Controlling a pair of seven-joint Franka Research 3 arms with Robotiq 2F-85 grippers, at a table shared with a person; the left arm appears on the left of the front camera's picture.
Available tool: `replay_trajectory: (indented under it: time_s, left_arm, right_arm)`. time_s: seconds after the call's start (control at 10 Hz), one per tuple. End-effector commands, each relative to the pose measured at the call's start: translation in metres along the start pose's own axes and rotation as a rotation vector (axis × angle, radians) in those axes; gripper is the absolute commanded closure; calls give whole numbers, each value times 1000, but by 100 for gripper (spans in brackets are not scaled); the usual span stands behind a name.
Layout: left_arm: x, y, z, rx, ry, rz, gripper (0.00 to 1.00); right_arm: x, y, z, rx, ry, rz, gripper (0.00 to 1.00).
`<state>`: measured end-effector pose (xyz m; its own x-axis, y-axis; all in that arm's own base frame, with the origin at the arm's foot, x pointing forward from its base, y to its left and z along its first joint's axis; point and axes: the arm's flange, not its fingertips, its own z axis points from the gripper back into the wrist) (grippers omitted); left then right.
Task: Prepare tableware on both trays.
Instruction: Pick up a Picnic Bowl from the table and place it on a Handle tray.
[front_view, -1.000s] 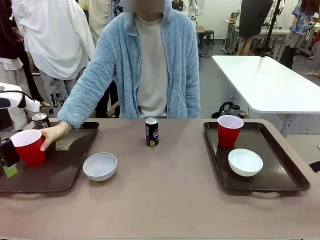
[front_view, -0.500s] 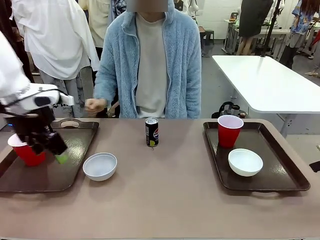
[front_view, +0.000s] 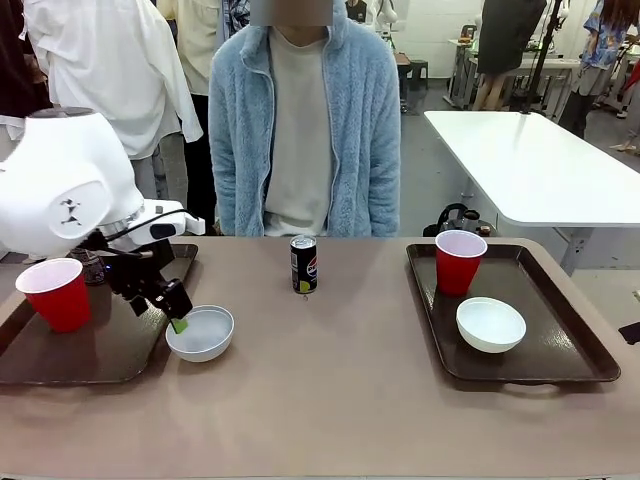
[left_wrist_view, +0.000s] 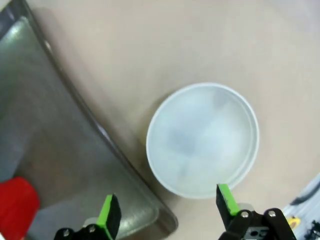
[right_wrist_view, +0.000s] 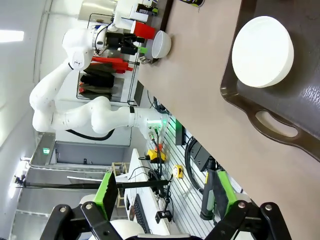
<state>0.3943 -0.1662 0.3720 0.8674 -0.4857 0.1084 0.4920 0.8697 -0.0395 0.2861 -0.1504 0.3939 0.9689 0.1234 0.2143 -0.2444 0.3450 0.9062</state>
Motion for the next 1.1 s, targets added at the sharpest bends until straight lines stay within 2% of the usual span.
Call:
replay_trajectory:
  time_s: [0.0,0.3,0.4,0.7,0.8,0.9,1.0]
  left_arm:
    - [14,3,-6,6,-26,-3,0]
    - [24,2,-18,20,-28,-35,0]
    - [25,2,-23,19,-26,-37,4]
    - [24,-1,-30,32,-9,-61,34]
    - [23,0,-31,32,-6,-57,41]
    - [23,1,-32,27,1,-57,30]
    - [22,0,-32,27,2,-57,59]
  right_arm:
    - [-2,-1,0,-1,8,13,0]
    - [-2,-1,0,-1,8,13,0]
    - [-2,-1,0,-1,8,13,0]
    - [-2,-1,0,-1,8,13,0]
    - [-2,-1,0,-1,8,13,0]
    - [-2,-1,0,-1,8,13,0]
    - [-2,-1,0,-1,8,13,0]
